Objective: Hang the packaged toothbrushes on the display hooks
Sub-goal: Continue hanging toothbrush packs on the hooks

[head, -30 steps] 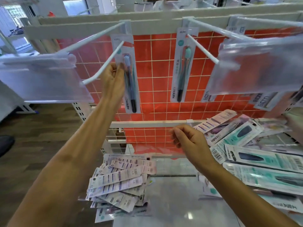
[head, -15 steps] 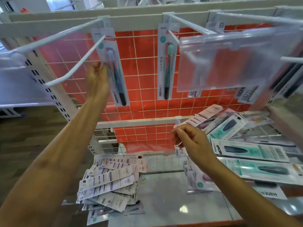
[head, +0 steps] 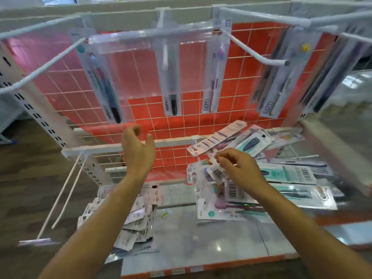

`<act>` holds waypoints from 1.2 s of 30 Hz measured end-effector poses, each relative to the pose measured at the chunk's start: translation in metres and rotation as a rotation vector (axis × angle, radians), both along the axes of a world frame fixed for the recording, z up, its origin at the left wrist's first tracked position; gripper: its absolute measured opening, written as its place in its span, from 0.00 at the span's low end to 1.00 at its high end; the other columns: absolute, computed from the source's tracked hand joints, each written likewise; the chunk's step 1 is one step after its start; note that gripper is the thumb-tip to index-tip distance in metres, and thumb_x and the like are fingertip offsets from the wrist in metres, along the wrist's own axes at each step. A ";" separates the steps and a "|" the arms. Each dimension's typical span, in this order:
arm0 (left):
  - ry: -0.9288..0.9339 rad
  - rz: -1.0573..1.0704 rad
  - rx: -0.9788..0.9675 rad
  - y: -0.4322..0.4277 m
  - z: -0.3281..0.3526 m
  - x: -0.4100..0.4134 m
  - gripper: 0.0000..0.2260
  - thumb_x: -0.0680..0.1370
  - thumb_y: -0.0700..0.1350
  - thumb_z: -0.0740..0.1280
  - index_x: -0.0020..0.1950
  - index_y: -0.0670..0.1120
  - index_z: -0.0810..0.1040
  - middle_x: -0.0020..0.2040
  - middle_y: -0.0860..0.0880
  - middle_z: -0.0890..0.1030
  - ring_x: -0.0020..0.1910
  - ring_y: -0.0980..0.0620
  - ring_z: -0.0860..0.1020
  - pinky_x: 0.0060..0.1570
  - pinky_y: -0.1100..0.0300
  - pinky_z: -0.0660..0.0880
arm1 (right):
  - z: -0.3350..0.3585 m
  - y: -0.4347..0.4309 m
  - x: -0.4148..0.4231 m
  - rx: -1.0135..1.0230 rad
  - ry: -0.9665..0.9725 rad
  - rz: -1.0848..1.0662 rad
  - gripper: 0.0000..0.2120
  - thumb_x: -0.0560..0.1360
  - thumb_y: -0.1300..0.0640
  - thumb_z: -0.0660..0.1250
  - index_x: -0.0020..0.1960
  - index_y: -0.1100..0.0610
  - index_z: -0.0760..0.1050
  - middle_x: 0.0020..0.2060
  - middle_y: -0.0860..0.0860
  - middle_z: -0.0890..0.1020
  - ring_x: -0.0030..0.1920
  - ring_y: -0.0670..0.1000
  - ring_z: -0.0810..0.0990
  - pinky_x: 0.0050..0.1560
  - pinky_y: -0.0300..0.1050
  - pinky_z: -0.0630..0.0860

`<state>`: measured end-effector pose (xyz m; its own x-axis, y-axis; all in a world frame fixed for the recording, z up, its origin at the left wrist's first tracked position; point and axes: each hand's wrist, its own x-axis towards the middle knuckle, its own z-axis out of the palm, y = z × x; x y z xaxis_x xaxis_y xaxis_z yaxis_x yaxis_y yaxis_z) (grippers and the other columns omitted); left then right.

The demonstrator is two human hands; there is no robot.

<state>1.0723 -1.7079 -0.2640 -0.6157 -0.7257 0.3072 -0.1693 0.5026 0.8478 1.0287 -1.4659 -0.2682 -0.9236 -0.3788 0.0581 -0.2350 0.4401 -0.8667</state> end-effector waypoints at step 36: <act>-0.366 -0.650 -0.689 0.174 -0.049 -0.056 0.17 0.79 0.52 0.65 0.64 0.44 0.76 0.66 0.43 0.74 0.66 0.42 0.69 0.63 0.48 0.69 | -0.004 0.103 -0.040 0.743 0.188 0.307 0.34 0.70 0.41 0.71 0.71 0.49 0.63 0.67 0.49 0.69 0.67 0.52 0.65 0.66 0.51 0.66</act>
